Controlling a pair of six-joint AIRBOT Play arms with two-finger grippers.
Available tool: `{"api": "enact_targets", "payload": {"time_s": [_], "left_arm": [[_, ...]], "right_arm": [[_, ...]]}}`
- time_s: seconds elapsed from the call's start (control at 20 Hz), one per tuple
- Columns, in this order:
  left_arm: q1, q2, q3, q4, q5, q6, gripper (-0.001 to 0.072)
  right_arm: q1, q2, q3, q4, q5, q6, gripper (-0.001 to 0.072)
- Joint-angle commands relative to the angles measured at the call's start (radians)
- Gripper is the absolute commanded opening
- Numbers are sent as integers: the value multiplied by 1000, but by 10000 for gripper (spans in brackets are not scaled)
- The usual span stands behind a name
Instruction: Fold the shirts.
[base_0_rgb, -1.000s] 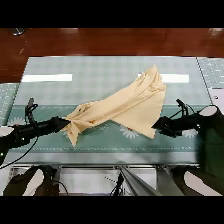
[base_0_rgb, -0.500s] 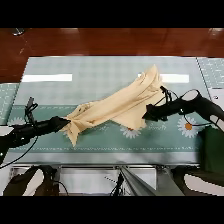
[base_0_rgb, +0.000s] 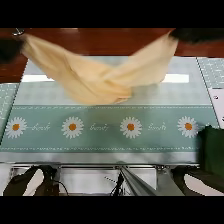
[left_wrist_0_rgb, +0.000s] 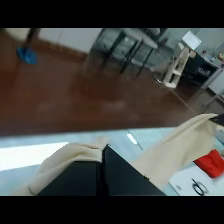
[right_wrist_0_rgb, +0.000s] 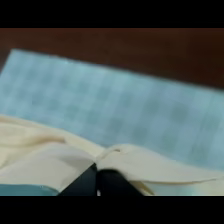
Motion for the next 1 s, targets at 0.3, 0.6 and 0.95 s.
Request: {"api": "enact_targets", "payload": {"time_s": [0.3,0.6,0.95], "left_arm": [[0,185,681,923,28,-431,23],[-80,316,667,1029,-91,-464,23],[-127,301,240,1027,-142,-483,22]], "right_arm": [[0,488,261,-260,63,33,18],[0,573,230,-290,262,87,19],[0,573,-219,-290,282,88,18]]}}
